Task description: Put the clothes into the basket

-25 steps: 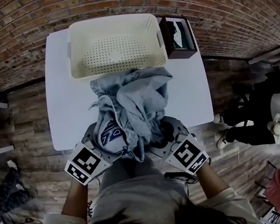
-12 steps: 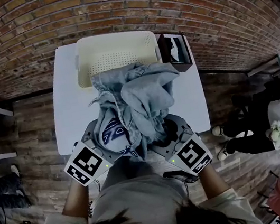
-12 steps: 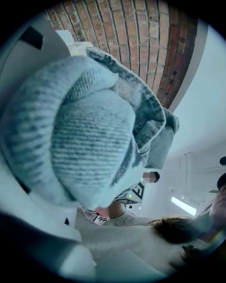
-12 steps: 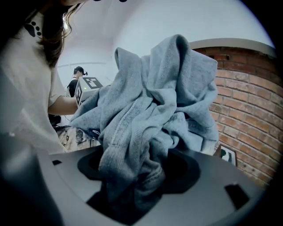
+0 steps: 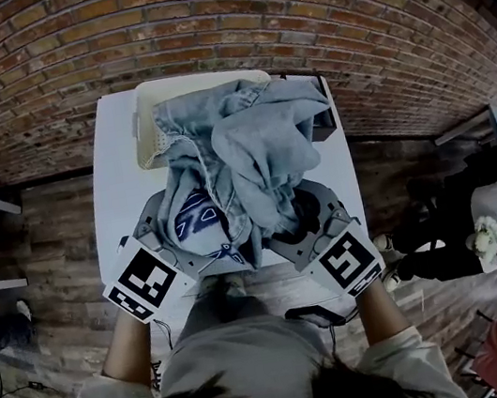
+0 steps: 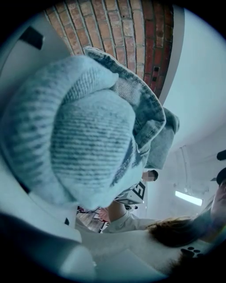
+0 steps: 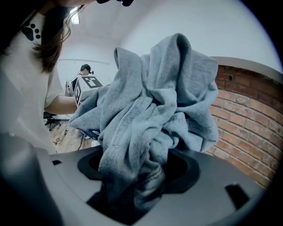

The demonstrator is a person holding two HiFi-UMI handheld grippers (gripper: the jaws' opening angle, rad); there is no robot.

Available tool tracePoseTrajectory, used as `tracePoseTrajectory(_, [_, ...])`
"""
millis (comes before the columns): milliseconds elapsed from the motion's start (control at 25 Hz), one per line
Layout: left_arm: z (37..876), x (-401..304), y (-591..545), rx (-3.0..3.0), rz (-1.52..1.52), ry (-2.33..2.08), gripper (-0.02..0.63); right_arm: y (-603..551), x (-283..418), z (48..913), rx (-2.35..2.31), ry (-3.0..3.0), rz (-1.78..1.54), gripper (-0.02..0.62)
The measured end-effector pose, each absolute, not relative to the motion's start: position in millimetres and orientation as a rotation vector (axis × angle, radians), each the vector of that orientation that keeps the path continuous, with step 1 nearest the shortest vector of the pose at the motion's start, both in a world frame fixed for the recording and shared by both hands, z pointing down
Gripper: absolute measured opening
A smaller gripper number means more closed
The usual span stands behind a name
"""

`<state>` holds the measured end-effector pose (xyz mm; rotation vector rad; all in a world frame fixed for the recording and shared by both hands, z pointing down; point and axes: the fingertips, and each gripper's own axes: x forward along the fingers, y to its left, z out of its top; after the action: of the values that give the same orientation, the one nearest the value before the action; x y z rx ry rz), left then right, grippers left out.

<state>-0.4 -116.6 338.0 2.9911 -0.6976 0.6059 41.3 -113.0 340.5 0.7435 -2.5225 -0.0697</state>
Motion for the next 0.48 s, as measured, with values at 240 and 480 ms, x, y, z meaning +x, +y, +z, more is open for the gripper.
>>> tracePoseTrajectory(240, [318, -7, -145, 3.034, 0.605, -0.769, 0.371, -143, 35, 321, 0.732, -2.526, -0.166, 0.327])
tracePoseTrajectory(480, [309, -13, -176, 3.056, 0.612, -0.809, 0.371, -174, 29, 312, 0.741, -2.531, -0.210, 0.327])
